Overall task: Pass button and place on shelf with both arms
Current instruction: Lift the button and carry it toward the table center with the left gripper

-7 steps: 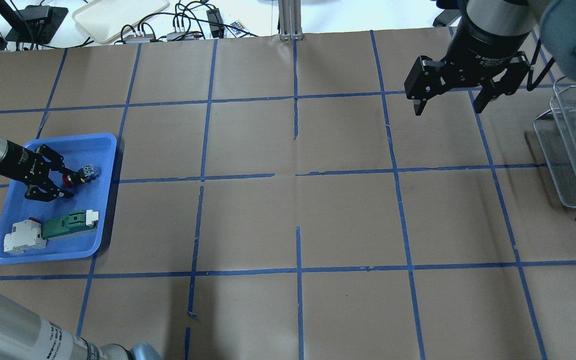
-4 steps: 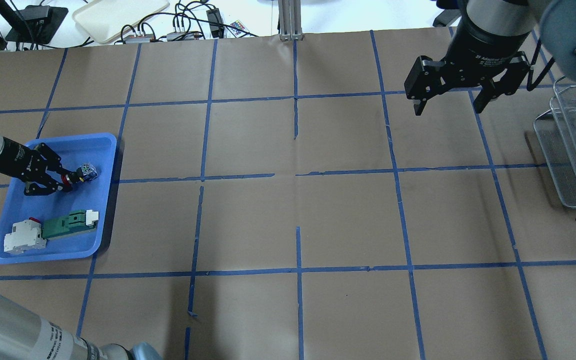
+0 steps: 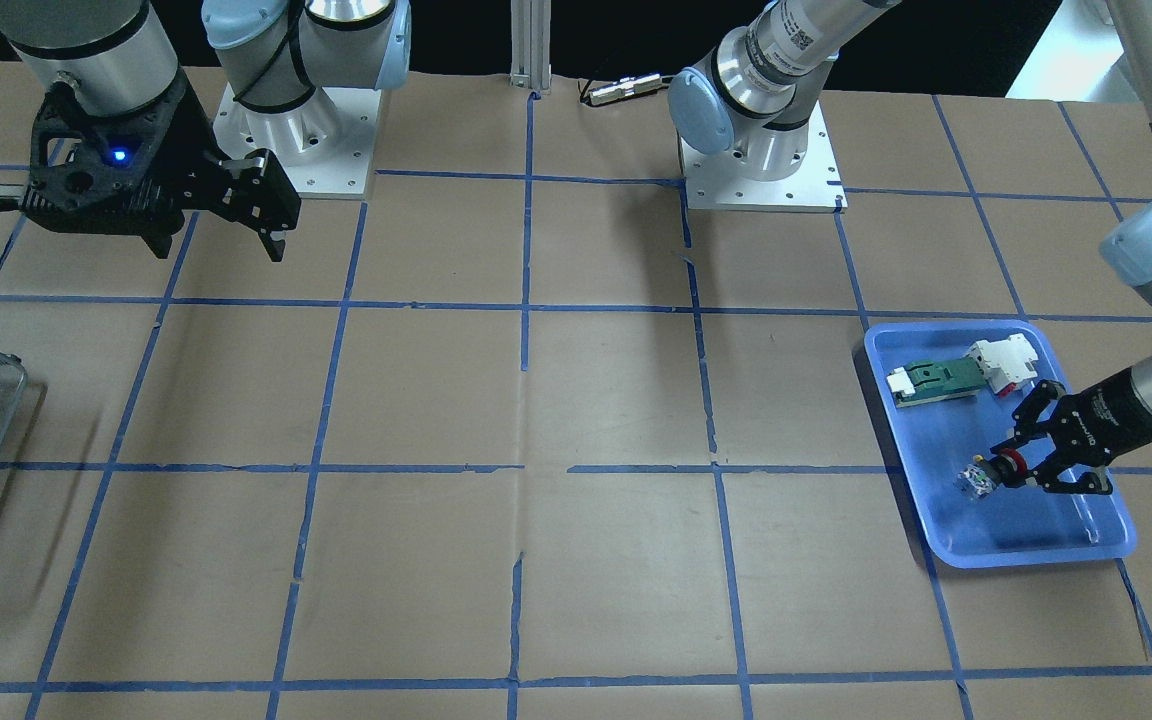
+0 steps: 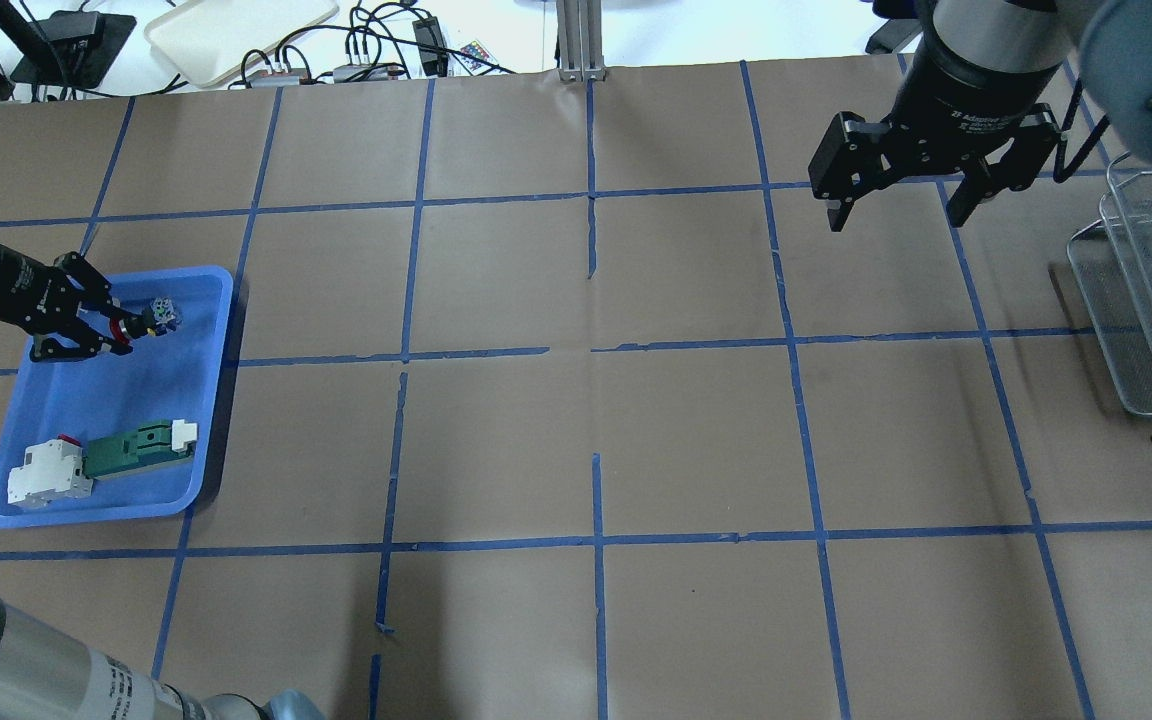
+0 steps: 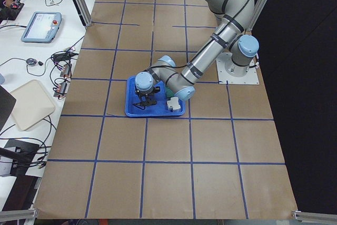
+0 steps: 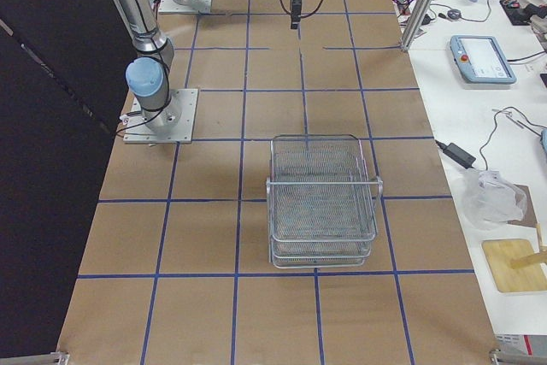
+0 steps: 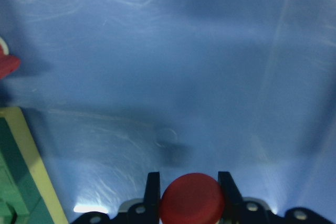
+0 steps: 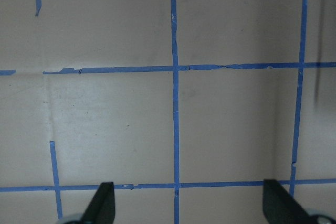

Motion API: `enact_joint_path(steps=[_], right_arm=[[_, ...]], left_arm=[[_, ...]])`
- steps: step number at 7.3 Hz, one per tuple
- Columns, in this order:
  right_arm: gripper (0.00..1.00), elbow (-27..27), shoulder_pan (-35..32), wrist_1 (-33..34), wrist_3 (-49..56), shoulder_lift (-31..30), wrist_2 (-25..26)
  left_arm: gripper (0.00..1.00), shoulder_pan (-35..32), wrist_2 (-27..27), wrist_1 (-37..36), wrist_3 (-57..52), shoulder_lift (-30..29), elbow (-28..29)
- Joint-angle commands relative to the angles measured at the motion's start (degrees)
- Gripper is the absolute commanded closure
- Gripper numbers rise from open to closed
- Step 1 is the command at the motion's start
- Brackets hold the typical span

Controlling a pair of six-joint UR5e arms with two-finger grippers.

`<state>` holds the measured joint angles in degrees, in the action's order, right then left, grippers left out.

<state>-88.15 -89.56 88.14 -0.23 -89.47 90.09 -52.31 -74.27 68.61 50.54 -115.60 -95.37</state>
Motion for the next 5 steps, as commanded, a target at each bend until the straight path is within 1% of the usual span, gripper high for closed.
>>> enact_joint_path(steps=[1, 2, 3, 4, 5], right_arm=[[0.0, 0.0, 0.09, 0.36, 1.62, 0.09, -0.52], [0.0, 0.0, 0.17, 0.45, 5.38, 0.18, -3.66], [0.0, 0.09, 0.35, 0.71, 10.89, 0.18, -5.43], [0.0, 0.61, 0.44, 1.15, 16.26, -0.17, -5.28], [0.0, 0.61, 0.79, 1.76, 23.88, -0.78, -5.53]], left_arm=[[1.0, -7.77, 2.18, 13.06, -3.34, 4.84, 7.27], [1.0, -12.95, 2.81, 14.52, -3.86, 6.69, 8.09], [1.0, -18.13, 3.6, 15.92, -3.52, 8.36, 8.18], [1.0, -22.88, 5.7, 16.72, -1.95, 9.68, 7.84], [1.0, -26.84, 8.59, 16.99, 3.46, 10.65, 7.83]])
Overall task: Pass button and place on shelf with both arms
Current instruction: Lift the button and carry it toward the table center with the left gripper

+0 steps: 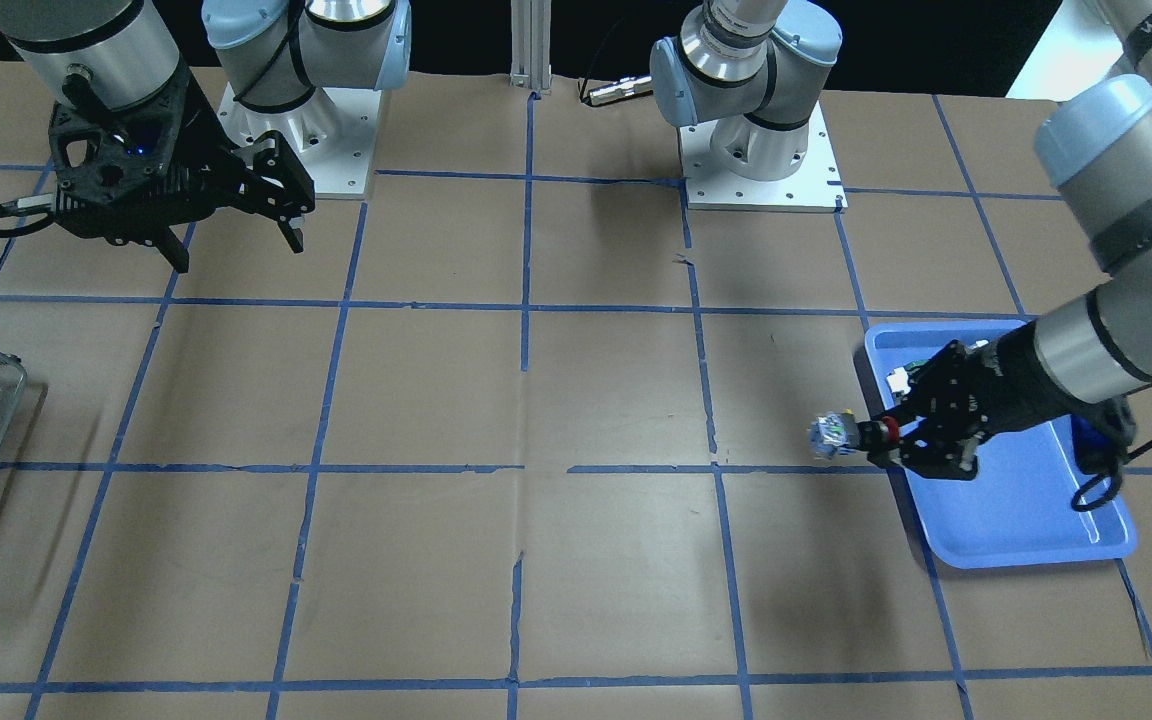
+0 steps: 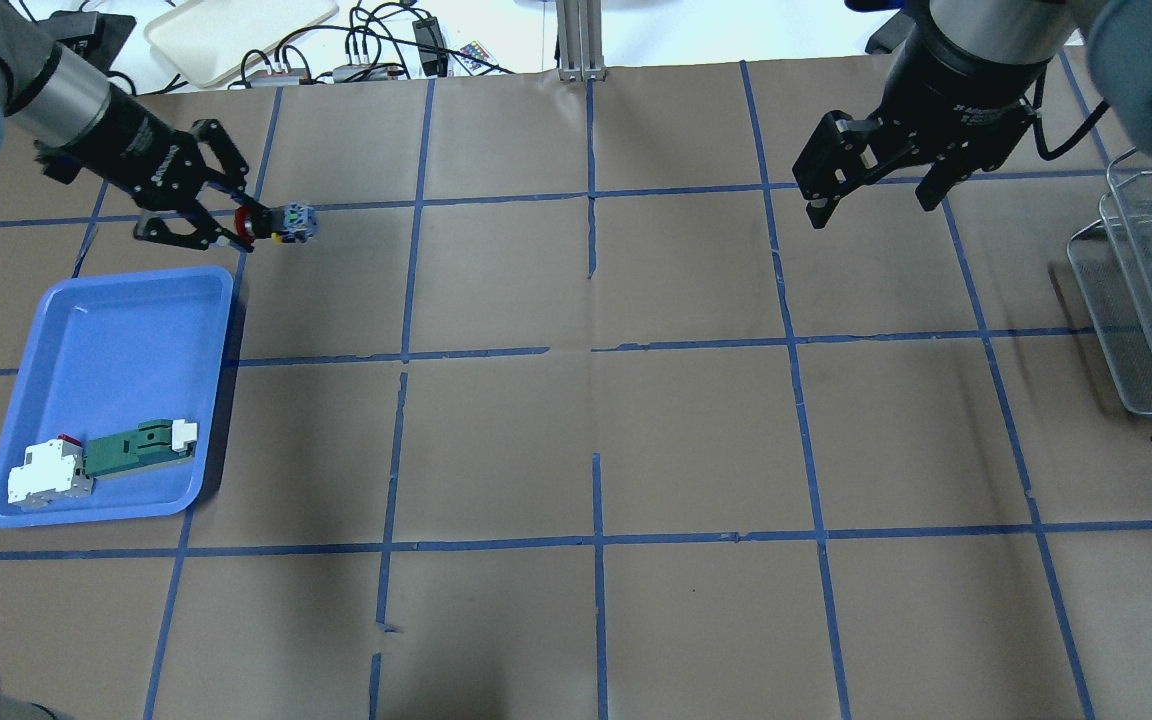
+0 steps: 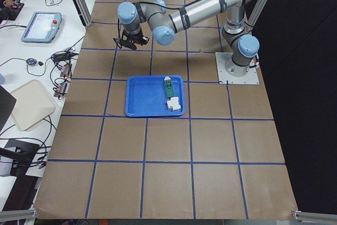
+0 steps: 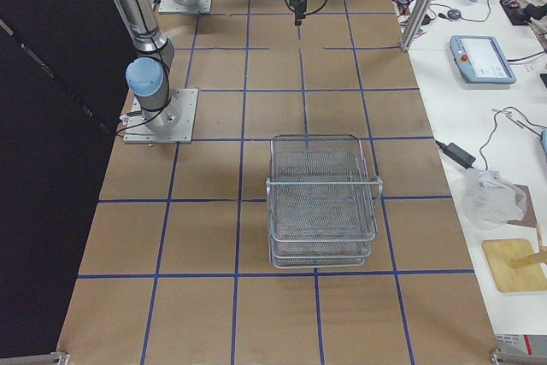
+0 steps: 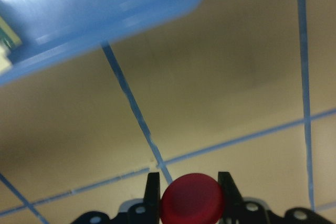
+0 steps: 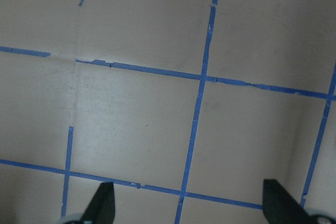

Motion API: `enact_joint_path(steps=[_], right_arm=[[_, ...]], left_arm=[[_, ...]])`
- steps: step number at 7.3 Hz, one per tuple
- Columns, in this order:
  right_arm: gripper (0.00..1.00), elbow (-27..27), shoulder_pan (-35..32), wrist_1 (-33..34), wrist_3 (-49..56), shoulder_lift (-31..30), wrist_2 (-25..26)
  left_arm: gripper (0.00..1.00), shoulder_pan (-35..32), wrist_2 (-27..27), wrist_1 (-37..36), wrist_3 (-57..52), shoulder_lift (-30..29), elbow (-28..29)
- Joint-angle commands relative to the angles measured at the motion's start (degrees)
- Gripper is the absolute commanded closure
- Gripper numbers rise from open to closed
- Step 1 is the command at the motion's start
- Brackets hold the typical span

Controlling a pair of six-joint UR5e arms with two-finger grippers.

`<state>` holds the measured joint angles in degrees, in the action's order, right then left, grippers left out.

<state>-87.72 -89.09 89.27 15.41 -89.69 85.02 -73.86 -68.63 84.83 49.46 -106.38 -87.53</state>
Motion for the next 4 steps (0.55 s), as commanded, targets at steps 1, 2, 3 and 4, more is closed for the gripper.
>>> enact_joint_path(steps=[1, 2, 3, 4], right_arm=[[0.0, 0.18, 0.41, 0.64, 12.23, -0.66, -0.56], [0.0, 0.01, 0.67, 0.73, 19.93, -0.4, -5.69], [0.0, -0.43, 1.37, 0.04, 25.57, -0.4, -9.66], [0.0, -0.43, 1.55, -0.75, 32.85, -0.75, -10.31]], left_arm=[[1.0, -9.85, 3.23, 1.13, 8.68, 2.83, -0.45], [1.0, -14.07, 5.15, 1.13, 15.68, 3.72, -0.28], [1.0, -17.08, 9.0, 1.13, 20.19, 4.42, 0.42], [1.0, -18.67, 10.25, 1.13, 22.76, 5.04, 0.51]])
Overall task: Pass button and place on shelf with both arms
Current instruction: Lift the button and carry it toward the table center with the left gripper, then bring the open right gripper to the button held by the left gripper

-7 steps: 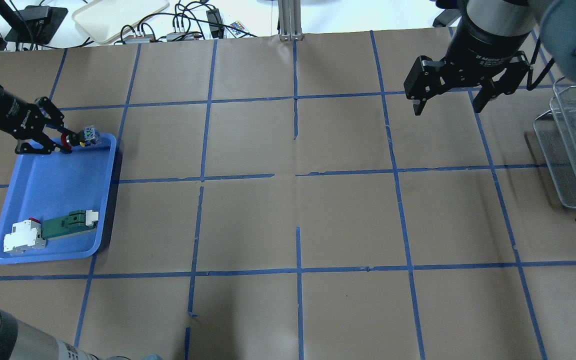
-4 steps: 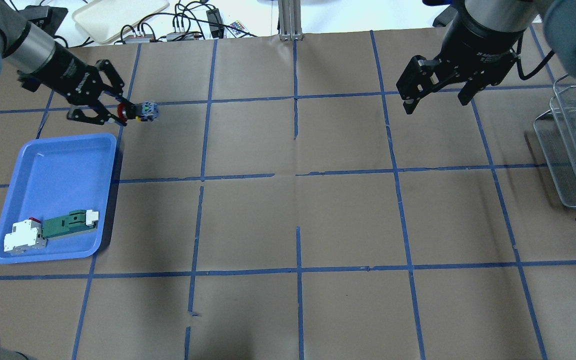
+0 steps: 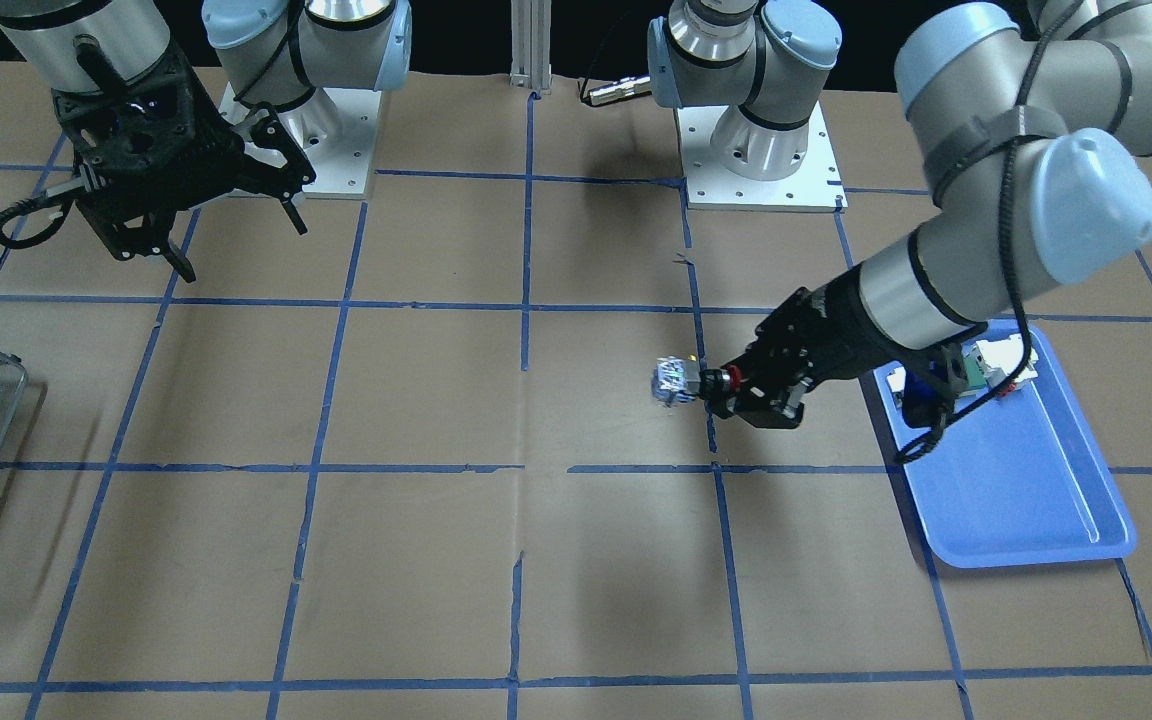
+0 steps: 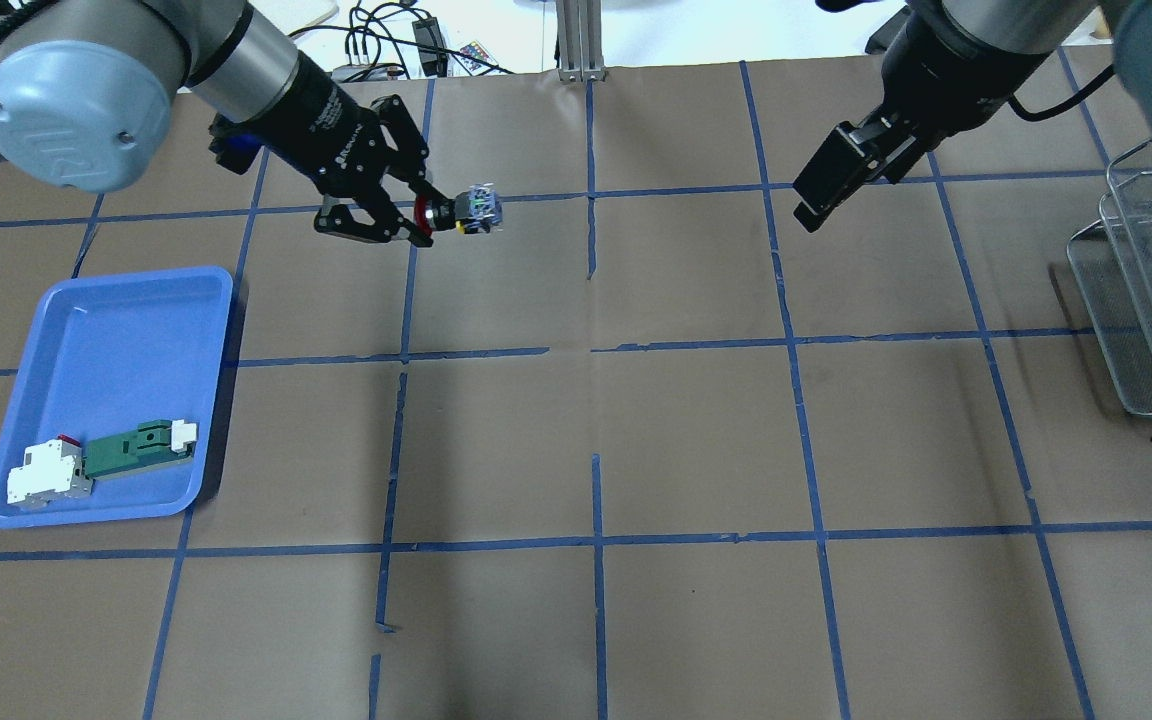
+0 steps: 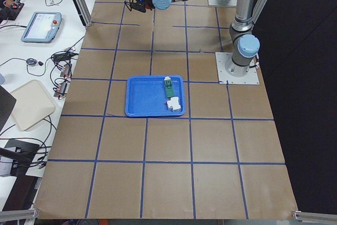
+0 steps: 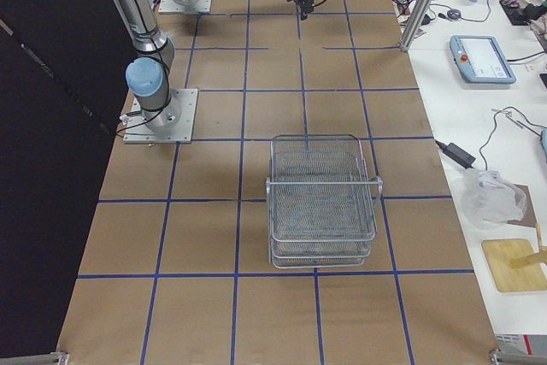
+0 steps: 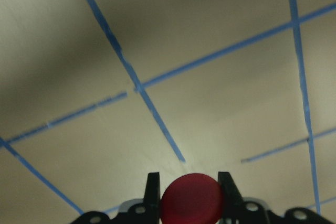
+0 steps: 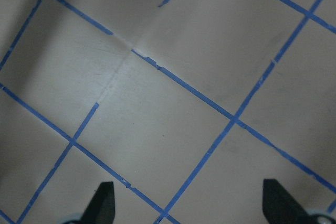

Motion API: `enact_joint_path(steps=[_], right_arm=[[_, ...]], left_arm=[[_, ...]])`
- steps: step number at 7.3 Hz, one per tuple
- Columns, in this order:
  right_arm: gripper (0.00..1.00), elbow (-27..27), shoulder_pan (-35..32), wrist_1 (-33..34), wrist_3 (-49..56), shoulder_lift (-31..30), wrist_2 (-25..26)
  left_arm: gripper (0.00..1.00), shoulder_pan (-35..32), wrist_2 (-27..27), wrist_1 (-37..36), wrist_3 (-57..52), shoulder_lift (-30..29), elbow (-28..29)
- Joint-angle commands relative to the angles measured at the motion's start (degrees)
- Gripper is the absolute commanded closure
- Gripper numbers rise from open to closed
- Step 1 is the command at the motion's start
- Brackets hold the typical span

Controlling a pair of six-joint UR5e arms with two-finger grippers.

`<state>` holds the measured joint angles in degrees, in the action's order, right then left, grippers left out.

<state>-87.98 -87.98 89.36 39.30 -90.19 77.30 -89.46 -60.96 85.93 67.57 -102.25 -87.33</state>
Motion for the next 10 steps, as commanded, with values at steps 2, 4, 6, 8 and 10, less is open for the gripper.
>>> enact_joint_path(steps=[2, 4, 6, 8, 10], right_arm=[[0.0, -0.17, 0.44, -3.3, 30.12, -1.04, -2.77], [0.0, -0.26, 0.09, -5.51, 47.29, -2.54, -7.31], [0.0, -0.52, 0.01, -4.72, 56.05, -2.36, -13.3], [0.0, -0.61, -0.61, -4.63, 61.56, -2.36, -13.41], [0.0, -0.53, -0.61, -4.63, 57.95, -2.45, -16.19]], left_arm=[[1.0, -5.63, 4.61, -0.06, 7.82, 1.62, 0.32], [1.0, -7.83, 5.5, -0.67, 10.12, 1.44, 0.41], [1.0, -9.85, 5.59, -0.76, 11.7, 1.62, 0.49], [1.0, -10.03, 8.83, -0.76, 11.89, 1.79, 0.49], [1.0, -10.04, 8.93, -0.67, 11.97, 2.67, 0.49]])
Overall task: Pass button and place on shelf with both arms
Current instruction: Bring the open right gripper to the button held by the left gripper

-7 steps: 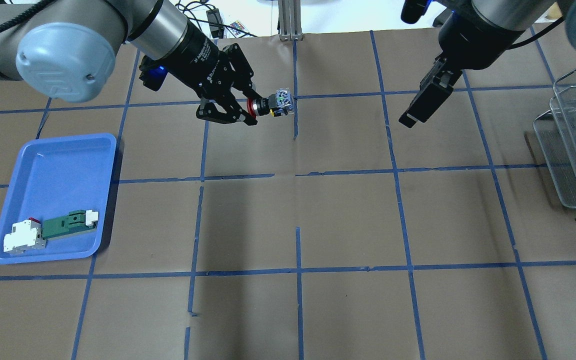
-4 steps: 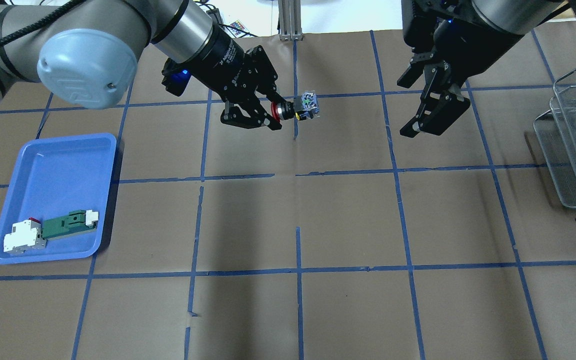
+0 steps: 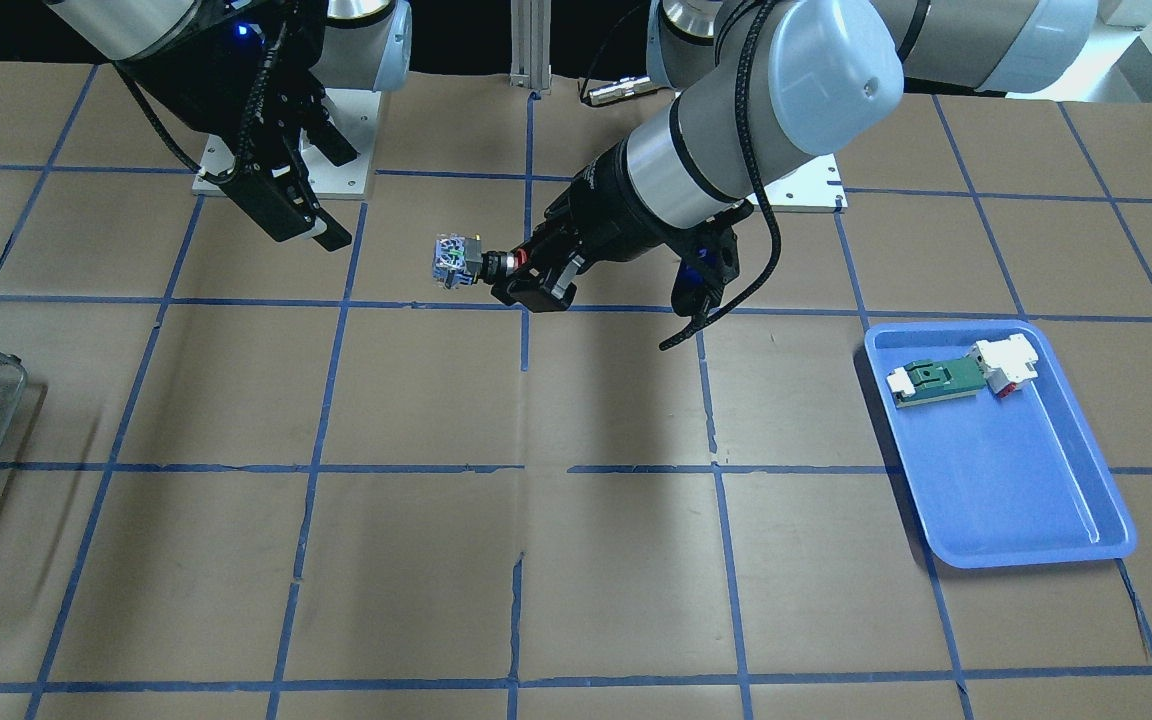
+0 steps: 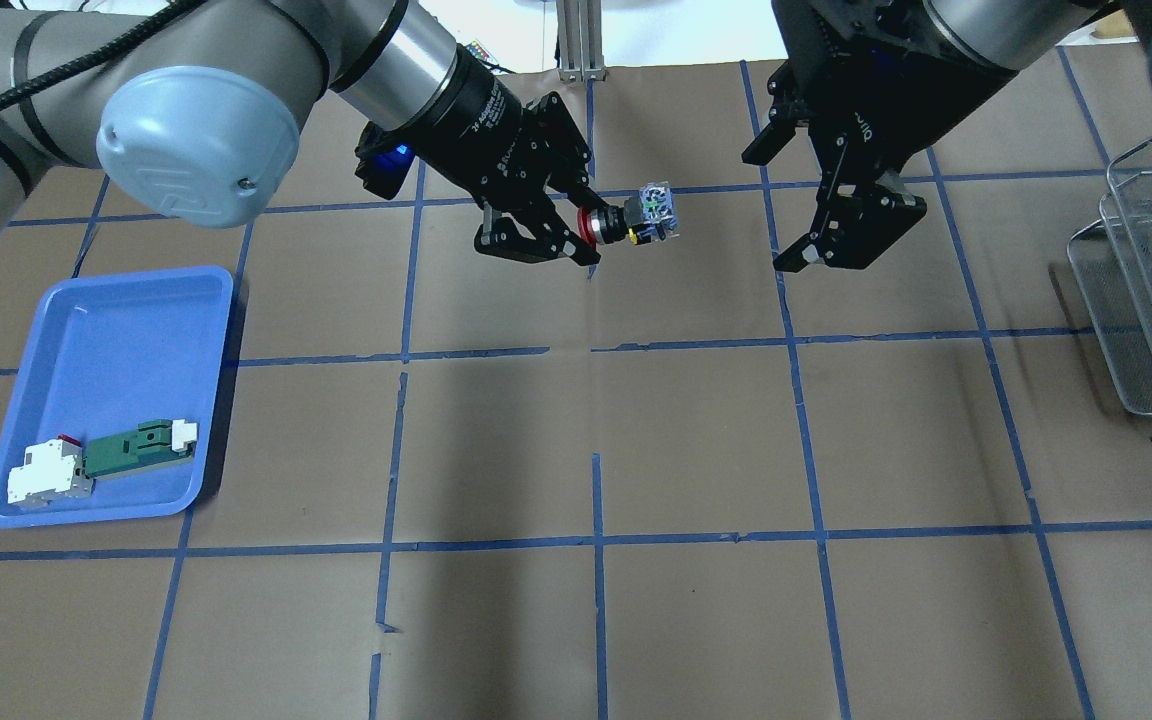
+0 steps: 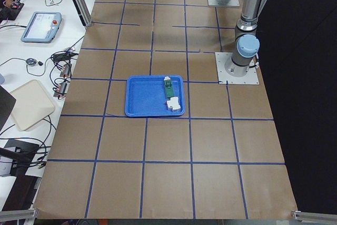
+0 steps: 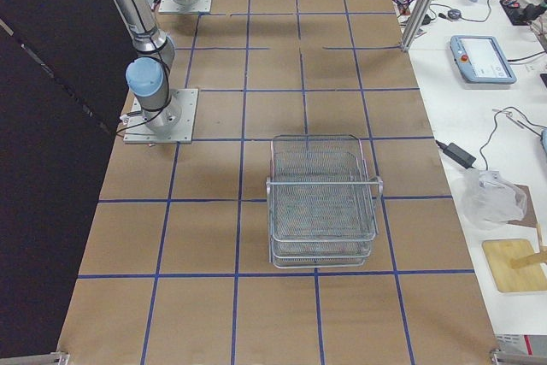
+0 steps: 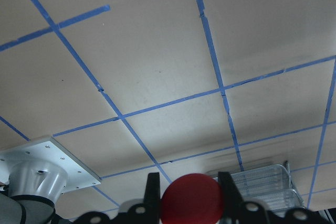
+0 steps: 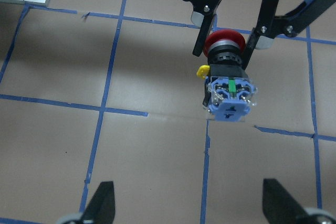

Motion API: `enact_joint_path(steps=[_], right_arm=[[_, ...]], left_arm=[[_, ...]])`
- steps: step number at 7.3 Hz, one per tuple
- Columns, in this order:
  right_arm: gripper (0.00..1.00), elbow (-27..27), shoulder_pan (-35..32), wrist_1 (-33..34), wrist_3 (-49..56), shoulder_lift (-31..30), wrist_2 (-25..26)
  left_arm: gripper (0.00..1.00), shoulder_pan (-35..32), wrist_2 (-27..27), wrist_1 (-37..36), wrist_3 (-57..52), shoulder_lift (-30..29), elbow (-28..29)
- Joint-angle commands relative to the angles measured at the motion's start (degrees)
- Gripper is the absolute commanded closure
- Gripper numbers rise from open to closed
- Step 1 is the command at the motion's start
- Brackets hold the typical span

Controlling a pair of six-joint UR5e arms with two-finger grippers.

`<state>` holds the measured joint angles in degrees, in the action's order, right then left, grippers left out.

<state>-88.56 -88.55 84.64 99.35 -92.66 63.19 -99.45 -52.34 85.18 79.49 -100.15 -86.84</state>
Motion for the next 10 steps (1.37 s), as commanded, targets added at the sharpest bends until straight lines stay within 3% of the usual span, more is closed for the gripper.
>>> enact_joint_path(steps=[1, 5, 10], right_arm=[[0.0, 0.14, -1.0, 1.39, -7.1, 0.46, -2.54], [0.0, 0.58, -6.02, 8.59, -17.23, 4.49, -2.1], [0.0, 0.58, -7.68, 9.22, -18.49, 5.38, -1.75]], left_arm=[[1.0, -0.13, 0.31, 0.07, 0.05, 0.91, 0.0], [1.0, -0.31, 0.31, 0.07, 1.28, 0.66, -0.09], [1.0, -0.4, 0.4, 0.07, 1.37, 1.0, -0.09]])
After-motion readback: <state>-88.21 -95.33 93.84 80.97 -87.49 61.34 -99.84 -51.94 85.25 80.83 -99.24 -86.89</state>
